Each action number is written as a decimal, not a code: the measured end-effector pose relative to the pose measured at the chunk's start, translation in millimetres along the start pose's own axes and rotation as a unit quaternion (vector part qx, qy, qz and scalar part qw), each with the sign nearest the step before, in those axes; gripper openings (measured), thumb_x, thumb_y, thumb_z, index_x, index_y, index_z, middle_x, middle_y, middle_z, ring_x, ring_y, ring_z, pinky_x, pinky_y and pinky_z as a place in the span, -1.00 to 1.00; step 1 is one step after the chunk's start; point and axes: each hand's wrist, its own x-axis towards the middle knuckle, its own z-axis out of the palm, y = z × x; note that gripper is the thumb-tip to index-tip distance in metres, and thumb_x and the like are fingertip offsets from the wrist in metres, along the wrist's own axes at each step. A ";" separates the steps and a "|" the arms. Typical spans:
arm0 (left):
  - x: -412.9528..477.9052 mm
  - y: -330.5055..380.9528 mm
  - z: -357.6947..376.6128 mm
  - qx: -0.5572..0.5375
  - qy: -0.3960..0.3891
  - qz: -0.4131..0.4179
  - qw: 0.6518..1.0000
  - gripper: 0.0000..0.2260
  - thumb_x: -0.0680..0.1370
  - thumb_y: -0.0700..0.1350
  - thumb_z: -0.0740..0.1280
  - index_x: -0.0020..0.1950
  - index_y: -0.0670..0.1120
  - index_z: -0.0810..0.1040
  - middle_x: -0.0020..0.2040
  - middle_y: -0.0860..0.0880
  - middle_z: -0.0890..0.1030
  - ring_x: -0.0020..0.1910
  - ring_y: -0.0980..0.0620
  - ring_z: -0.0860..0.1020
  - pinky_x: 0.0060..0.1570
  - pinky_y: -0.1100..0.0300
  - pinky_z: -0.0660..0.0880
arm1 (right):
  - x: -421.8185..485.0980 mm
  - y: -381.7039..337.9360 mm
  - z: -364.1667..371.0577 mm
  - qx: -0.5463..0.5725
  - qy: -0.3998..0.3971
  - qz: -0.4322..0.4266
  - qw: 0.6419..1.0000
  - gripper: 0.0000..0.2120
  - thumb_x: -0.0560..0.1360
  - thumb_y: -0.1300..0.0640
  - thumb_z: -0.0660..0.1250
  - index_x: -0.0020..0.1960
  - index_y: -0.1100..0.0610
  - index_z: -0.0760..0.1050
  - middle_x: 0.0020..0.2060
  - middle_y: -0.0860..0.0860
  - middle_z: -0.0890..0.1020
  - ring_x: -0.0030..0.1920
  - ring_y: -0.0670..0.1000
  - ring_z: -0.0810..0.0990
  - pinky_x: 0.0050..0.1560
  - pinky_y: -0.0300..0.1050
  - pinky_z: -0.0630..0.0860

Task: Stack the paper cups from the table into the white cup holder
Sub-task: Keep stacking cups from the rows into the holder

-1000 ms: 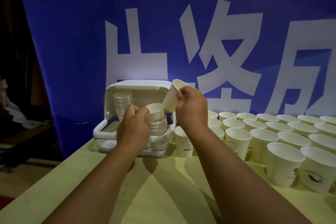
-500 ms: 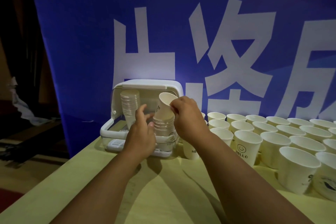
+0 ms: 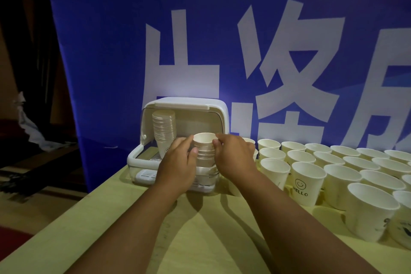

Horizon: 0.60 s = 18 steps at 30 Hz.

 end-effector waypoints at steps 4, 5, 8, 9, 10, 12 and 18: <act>-0.3 2.5 2.0 0.003 0.009 -0.025 1.000 -0.66 0.69 0.02 0.24 0.46 0.01 0.51 0.30 0.04 0.58 0.15 0.09 0.49 0.15 0.09 0.50 | -0.9 1.6 4.6 -0.028 0.011 0.020 0.999 -0.67 0.64 -0.12 0.18 0.32 -0.05 0.54 0.18 0.00 0.63 0.20 0.04 0.53 0.35 0.09 0.27; 0.0 3.3 2.3 0.002 0.011 -0.034 0.999 -0.67 0.68 0.04 0.25 0.43 0.03 0.53 0.27 0.05 0.60 0.13 0.07 0.53 0.12 0.06 0.55 | -0.7 2.0 5.4 -0.029 0.007 0.021 0.999 -0.67 0.65 -0.12 0.18 0.33 -0.05 0.53 0.19 0.01 0.62 0.22 0.05 0.52 0.36 0.11 0.27; -0.1 7.2 1.0 -0.013 0.017 -0.058 0.998 -0.71 0.66 0.04 0.30 0.37 0.06 0.57 0.18 0.06 0.65 0.09 0.04 0.59 0.09 0.02 0.61 | -0.1 3.3 4.0 -0.027 -0.001 0.027 0.999 -0.66 0.64 -0.12 0.18 0.35 -0.06 0.53 0.20 0.02 0.62 0.24 0.07 0.50 0.36 0.12 0.25; -0.2 8.7 -0.1 -0.018 0.014 -0.063 0.998 -0.73 0.66 0.03 0.31 0.35 0.06 0.57 0.16 0.06 0.65 0.08 0.04 0.59 0.09 0.01 0.61 | -0.7 3.2 2.1 -0.023 -0.001 0.029 0.999 -0.65 0.64 -0.13 0.20 0.35 -0.06 0.53 0.20 0.01 0.62 0.24 0.07 0.50 0.36 0.12 0.24; -1.4 11.0 -2.1 -0.023 0.012 -0.065 0.998 -0.75 0.65 0.02 0.32 0.32 0.07 0.56 0.15 0.07 0.65 0.07 0.04 0.59 0.08 0.00 0.61 | -2.9 2.7 -0.5 -0.021 -0.001 0.028 0.999 -0.65 0.63 -0.13 0.21 0.35 -0.07 0.53 0.20 0.00 0.62 0.24 0.07 0.50 0.37 0.12 0.23; -5.2 16.0 -6.4 -0.016 0.011 -0.063 0.998 -0.79 0.63 0.03 0.34 0.26 0.10 0.52 0.13 0.10 0.61 0.07 0.05 0.58 0.06 0.00 0.61 | -8.6 2.6 -7.3 -0.006 0.012 0.018 1.000 -0.66 0.61 -0.14 0.24 0.34 -0.09 0.53 0.19 -0.03 0.64 0.22 0.06 0.53 0.35 0.12 0.25; -19.2 56.6 -24.7 0.095 -0.064 0.018 0.993 -0.93 0.63 0.03 0.27 0.02 0.07 0.51 -0.06 0.09 0.58 -0.09 0.03 0.55 -0.06 0.01 0.60 | -39.6 25.2 -44.3 0.113 0.035 0.001 0.993 -0.86 0.59 0.01 0.32 0.04 0.00 0.64 -0.15 -0.09 0.68 -0.13 -0.04 0.62 -0.08 -0.14 0.54</act>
